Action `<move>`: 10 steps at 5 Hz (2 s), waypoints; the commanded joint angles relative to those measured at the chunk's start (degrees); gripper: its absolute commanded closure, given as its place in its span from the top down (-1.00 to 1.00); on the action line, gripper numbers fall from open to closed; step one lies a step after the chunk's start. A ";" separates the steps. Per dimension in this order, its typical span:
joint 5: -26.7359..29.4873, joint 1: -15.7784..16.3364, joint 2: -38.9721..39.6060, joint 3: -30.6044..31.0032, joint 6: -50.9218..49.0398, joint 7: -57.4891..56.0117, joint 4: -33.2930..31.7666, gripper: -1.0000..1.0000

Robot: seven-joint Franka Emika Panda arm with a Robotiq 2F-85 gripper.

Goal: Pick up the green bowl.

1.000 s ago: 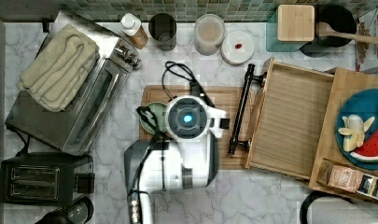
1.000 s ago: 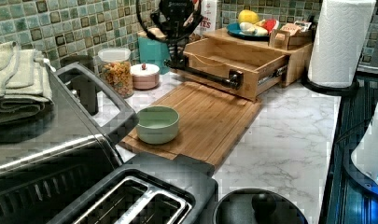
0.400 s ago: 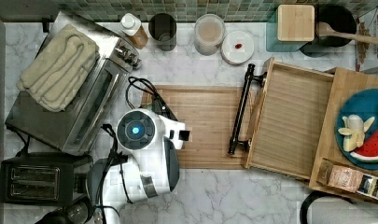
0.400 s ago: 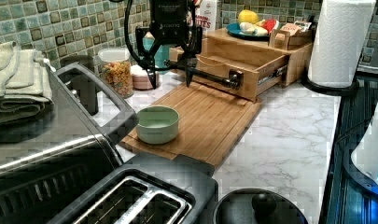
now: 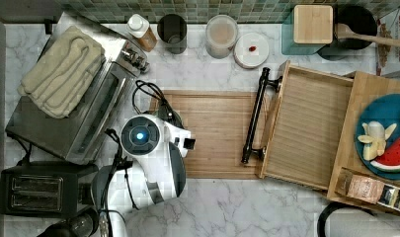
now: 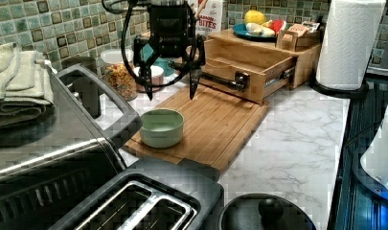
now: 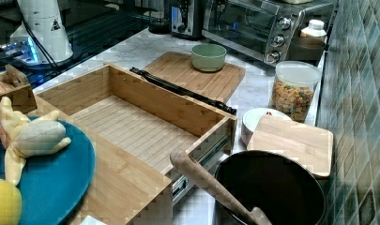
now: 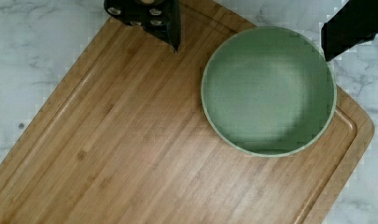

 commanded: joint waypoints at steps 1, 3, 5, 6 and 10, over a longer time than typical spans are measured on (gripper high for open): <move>1.11 -1.39 0.81 -1.74 -0.23 0.38 -2.19 1.00; -3.43 -0.85 2.84 -1.30 10.56 4.62 -6.51 1.00; -1.06 -1.46 5.41 -0.85 6.72 2.79 -4.26 1.00; -0.44 -1.55 6.40 -0.98 10.69 1.48 -6.55 1.00; -1.36 -1.96 7.97 -1.47 13.52 1.47 -6.57 -1.00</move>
